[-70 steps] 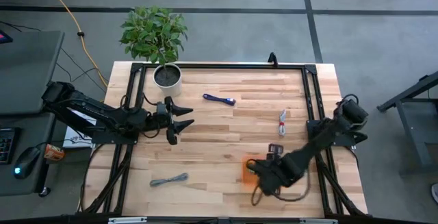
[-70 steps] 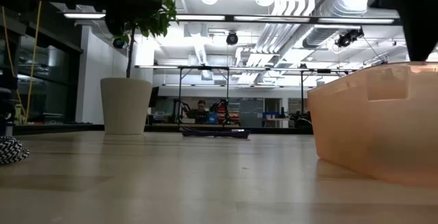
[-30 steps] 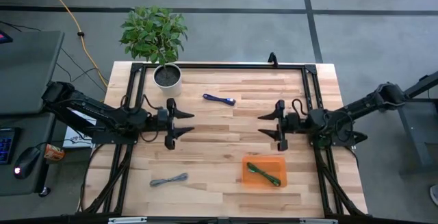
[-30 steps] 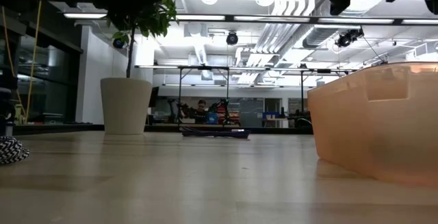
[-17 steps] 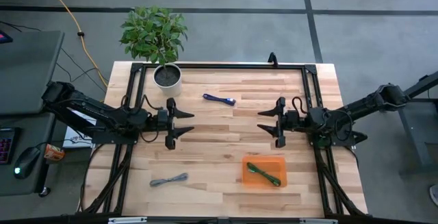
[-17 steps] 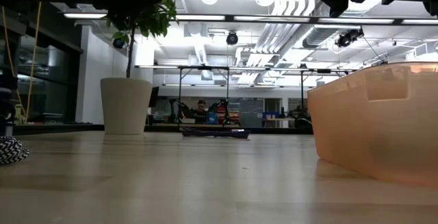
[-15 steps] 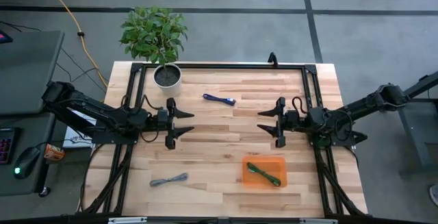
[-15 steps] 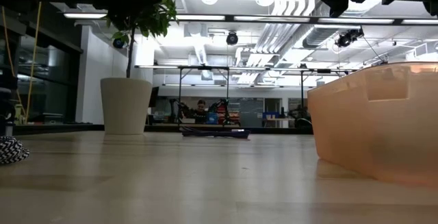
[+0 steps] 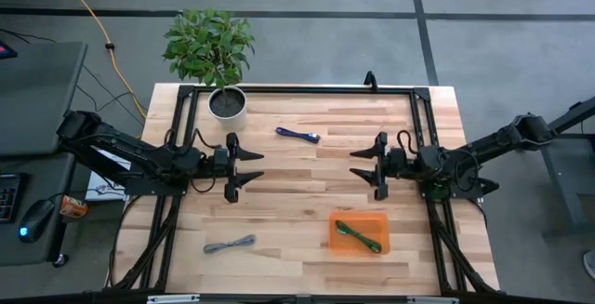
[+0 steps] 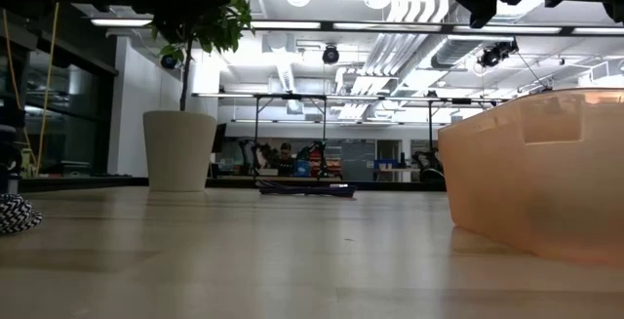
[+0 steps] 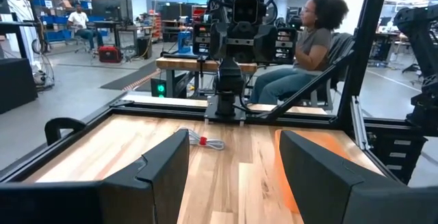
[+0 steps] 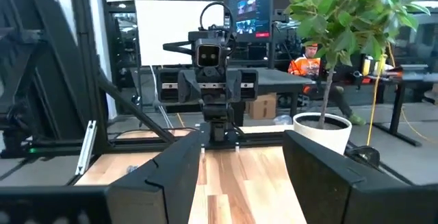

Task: Pick and place USB-C Cables
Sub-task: Put the white charger cable into the orange bin

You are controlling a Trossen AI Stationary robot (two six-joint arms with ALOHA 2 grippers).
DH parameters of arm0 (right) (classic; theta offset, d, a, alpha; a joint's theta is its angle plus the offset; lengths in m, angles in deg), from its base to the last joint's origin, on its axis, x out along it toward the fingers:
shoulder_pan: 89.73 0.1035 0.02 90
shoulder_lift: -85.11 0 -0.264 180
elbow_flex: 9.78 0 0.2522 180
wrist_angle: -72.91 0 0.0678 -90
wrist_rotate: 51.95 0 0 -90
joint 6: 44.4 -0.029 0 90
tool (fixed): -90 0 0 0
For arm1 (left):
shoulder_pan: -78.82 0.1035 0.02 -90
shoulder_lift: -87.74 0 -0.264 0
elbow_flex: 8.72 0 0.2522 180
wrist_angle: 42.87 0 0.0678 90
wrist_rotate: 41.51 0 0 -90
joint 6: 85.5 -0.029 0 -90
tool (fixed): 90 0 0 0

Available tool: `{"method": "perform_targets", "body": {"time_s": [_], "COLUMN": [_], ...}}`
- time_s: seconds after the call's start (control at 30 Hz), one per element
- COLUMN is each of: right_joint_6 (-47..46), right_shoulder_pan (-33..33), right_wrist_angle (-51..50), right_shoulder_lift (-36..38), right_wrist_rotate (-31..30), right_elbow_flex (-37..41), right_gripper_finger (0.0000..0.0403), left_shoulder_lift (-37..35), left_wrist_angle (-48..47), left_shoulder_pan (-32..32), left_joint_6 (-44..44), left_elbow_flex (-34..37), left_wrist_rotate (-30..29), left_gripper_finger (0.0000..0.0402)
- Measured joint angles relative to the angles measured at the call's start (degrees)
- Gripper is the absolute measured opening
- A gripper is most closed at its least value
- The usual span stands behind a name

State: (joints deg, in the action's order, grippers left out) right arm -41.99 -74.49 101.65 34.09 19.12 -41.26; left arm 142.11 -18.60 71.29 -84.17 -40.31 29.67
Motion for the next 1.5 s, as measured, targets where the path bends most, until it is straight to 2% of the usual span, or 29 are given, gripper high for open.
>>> {"method": "perform_targets", "body": {"time_s": [0.1,0.2,0.27,0.33,0.5,0.6,0.7,0.8,0.97,1.13,1.5], "right_joint_6": [-5.53,-13.40,-20.31,-29.74,-60.83,-76.34,-85.40,-87.46,-86.64,-85.30,-90.21], "right_shoulder_pan": [0.00,-0.23,-0.40,-0.75,-1.03,-0.64,-1.42,-2.76,-4.30,-5.16,-5.14], "right_wrist_angle": [-0.81,-6.99,-17.39,-34.08,-77.34,-92.35,-99.96,-103.18,-99.96,-101.24,-101.91], "right_shoulder_lift": [0.00,-0.02,-0.01,-0.07,-4.53,-9.26,-13.50,-16.72,-20.31,-22.54,-30.79], "right_wrist_rotate": [-4.79,-13.69,-18.76,-21.83,-22.63,-21.28,-16.32,-13.40,-11.63,-9.34,-10.91], "right_elbow_flex": [0.00,-1.28,-4.96,-10.34,-22.61,-24.41,-24.52,-24.52,-24.55,-24.55,-24.59], "right_gripper_finger": [0.0201,0.0201,0.0201,0.0201,0.0201,0.0201,0.0201,0.0201,0.0201,0.0201,0.0201], "left_shoulder_lift": [0.00,0.00,0.00,0.00,0.00,0.00,-0.02,-0.01,0.00,0.00,0.00], "left_wrist_angle": [0.50,1.25,1.24,1.23,1.25,1.26,1.28,1.26,1.25,1.24,1.28], "left_shoulder_pan": [0.00,0.00,0.00,0.00,0.00,0.00,0.00,0.00,0.00,-0.01,-0.02], "left_joint_6": [-0.01,-0.01,-0.01,-0.01,0.01,0.19,0.17,0.18,0.18,0.10,0.17], "left_elbow_flex": [0.00,0.00,0.00,0.00,0.00,0.00,0.00,0.00,0.00,0.00,0.00], "left_wrist_rotate": [-0.01,-0.02,-0.02,-0.02,-0.02,0.00,0.00,0.00,0.00,0.00,0.02], "left_gripper_finger": [0.0209,0.0209,0.0209,0.0209,0.0209,0.0209,0.0209,0.0209,0.0209,0.0209,0.0209]}}
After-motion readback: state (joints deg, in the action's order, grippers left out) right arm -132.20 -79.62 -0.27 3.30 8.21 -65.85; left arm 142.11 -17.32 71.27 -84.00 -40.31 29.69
